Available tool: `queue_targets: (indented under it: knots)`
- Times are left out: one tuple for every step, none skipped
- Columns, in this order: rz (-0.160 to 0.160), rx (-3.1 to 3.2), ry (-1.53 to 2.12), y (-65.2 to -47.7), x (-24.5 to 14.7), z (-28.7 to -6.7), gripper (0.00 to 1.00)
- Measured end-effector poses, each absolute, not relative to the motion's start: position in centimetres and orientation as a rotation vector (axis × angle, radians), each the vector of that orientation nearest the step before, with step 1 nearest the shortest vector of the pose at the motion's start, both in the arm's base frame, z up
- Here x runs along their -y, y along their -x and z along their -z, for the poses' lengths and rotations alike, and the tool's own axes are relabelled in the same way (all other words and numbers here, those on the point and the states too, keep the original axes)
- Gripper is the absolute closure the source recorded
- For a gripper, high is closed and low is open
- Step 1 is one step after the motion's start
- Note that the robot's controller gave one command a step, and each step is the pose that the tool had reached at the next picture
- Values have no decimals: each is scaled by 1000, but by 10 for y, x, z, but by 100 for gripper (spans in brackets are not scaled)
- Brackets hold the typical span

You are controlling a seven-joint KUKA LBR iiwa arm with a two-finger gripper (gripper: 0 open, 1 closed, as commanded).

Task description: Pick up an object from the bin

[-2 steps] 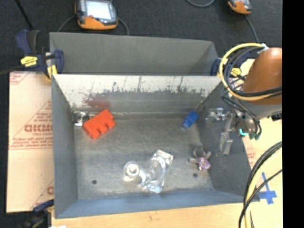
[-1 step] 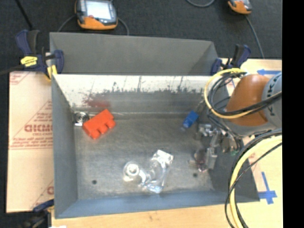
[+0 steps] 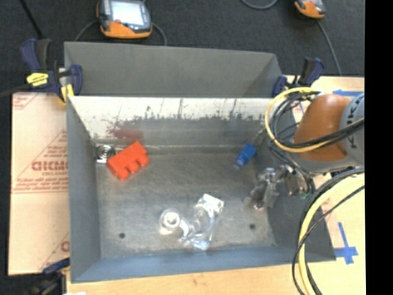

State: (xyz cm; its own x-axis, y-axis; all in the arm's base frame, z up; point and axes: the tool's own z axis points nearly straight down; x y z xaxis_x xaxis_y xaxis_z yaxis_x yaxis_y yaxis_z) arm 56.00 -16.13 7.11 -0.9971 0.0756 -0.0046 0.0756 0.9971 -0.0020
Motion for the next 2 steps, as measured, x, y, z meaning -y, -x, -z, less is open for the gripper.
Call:
queue_targets:
  knots:
    - [1, -3115, -274, -578, 138, -192, 100]
    - [2, -3110, -324, -584, 123, -350, 100]
